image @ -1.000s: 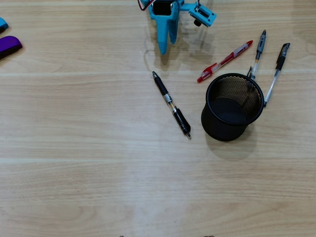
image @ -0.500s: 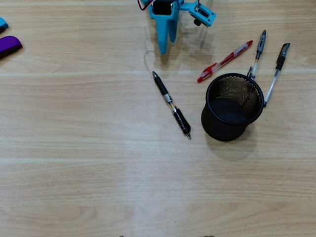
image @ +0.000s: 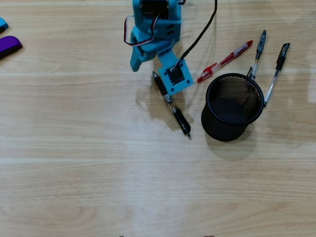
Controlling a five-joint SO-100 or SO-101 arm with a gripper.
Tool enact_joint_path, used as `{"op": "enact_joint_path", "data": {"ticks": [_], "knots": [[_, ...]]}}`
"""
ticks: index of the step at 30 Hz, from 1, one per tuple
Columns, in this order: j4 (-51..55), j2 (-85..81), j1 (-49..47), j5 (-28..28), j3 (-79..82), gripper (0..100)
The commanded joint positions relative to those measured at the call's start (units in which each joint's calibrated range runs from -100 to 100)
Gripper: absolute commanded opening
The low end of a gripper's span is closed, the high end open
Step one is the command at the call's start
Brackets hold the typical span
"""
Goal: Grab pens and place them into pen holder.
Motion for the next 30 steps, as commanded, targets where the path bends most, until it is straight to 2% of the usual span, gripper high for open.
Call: {"op": "enact_joint_path", "data": {"ticks": [1, 10, 16, 21, 27, 28, 30], "knots": [[8.5, 10.7, 1.1, -1.9, -22.0, 28], [6.2, 13.0, -2.0, -3.9, -21.9, 27], [-3.8, 13.0, -7.1, -4.8, -12.5, 27], [-13.0, 13.0, -7.7, -4.3, -4.5, 27], [-18.5, 13.0, -6.2, -4.3, 2.9, 27], [-19.2, 13.0, -6.1, -4.3, 3.9, 26], [-22.1, 13.0, -5.2, -4.3, 5.1, 12]]}}
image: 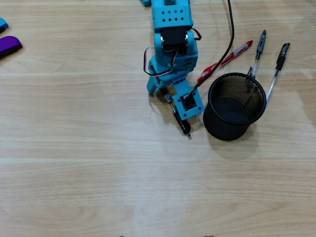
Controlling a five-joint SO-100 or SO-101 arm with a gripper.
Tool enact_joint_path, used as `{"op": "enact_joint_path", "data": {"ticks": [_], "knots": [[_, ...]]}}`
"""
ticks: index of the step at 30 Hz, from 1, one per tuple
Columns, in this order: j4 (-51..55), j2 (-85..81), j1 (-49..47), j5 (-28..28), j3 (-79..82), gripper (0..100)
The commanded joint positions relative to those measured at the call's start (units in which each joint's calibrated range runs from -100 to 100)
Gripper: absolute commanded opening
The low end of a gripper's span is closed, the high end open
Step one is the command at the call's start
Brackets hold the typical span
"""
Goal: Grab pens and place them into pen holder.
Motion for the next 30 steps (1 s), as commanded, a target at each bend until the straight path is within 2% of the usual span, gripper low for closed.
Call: {"op": "enact_joint_path", "data": {"ticks": [1, 2, 3, 8, 11, 16, 19, 24, 30], "knots": [[-4.7, 0.0, 1.8, 0.1, 2.1, 3], [-4.9, 0.0, 2.2, 0.1, 2.1, 0], [-4.7, -0.2, 2.7, 0.2, 2.1, 4], [-4.1, -2.9, 5.5, 2.6, -2.0, 2], [0.2, -8.9, 7.6, 5.7, -11.4, 2], [0.0, -16.0, 7.4, 5.6, -26.0, 2], [-0.2, -17.3, 4.1, 5.3, -37.0, 2], [-1.6, -17.2, -3.3, -0.5, -46.1, 2], [-10.4, -17.2, -11.3, -5.6, -34.3, 2]]}}
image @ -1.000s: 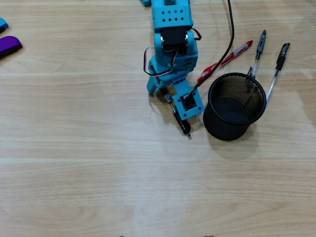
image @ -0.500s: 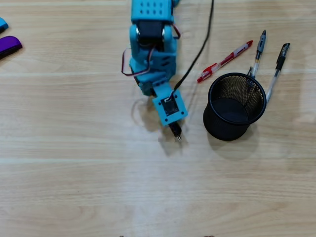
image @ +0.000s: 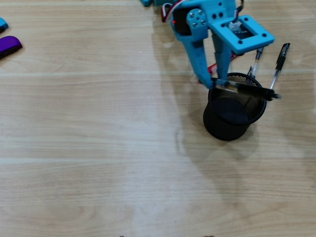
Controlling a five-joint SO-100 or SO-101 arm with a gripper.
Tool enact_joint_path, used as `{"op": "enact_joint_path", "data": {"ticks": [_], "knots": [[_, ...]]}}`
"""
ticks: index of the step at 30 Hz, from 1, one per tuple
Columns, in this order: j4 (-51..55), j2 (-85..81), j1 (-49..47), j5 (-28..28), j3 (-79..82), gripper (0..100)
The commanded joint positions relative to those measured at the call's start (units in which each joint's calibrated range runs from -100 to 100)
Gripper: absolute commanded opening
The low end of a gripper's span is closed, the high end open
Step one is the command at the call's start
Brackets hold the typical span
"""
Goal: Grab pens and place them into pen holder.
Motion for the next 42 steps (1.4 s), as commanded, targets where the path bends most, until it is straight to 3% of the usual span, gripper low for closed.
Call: {"op": "enact_joint_path", "data": {"ticks": [1, 13, 18, 23, 27, 29, 32, 33, 37, 42], "knots": [[-6.8, -3.1, -3.5, -2.9, 7.9, 2], [-19.2, -3.6, -6.3, -4.5, 35.2, 2], [-19.2, -4.2, -7.0, -4.0, 36.9, 17], [-19.2, -8.3, -7.3, -3.3, 36.4, 18], [-17.6, -12.5, -6.6, 2.5, 30.6, 18], [-11.5, -15.0, -5.9, 6.8, 26.7, 19], [4.2, -18.9, -4.9, 16.1, 21.1, 22], [15.7, -21.4, -5.1, 21.1, 18.4, 25], [33.0, -23.6, -9.0, 28.5, 17.9, 27], [32.1, -23.6, -20.3, 36.4, 27.4, 27]]}}
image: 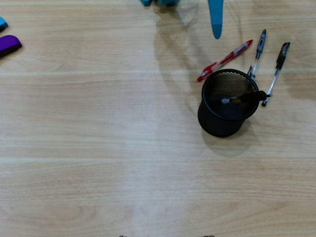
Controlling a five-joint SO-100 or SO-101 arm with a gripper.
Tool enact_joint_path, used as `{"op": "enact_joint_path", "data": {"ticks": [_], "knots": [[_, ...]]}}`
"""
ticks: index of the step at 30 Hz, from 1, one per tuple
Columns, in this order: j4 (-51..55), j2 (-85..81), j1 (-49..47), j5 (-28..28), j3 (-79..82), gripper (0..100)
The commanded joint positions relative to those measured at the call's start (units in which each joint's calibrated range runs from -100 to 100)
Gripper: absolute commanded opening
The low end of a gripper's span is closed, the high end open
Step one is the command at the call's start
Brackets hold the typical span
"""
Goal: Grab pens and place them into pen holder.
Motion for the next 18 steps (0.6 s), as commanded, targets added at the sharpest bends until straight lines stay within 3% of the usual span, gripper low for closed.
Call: {"op": "enact_joint_path", "data": {"ticks": [1, 6, 11, 14, 18], "knots": [[-1.5, -1.9, -9.2, 7.0, 8.0, 27], [-14.3, -1.9, -16.1, 11.7, 27.2, 27], [-28.5, -1.8, -15.0, 12.2, 49.9, 27], [-35.8, -1.8, -13.7, 12.4, 56.2, 26], [-37.8, -1.8, -13.7, 13.1, 56.8, 26]]}}
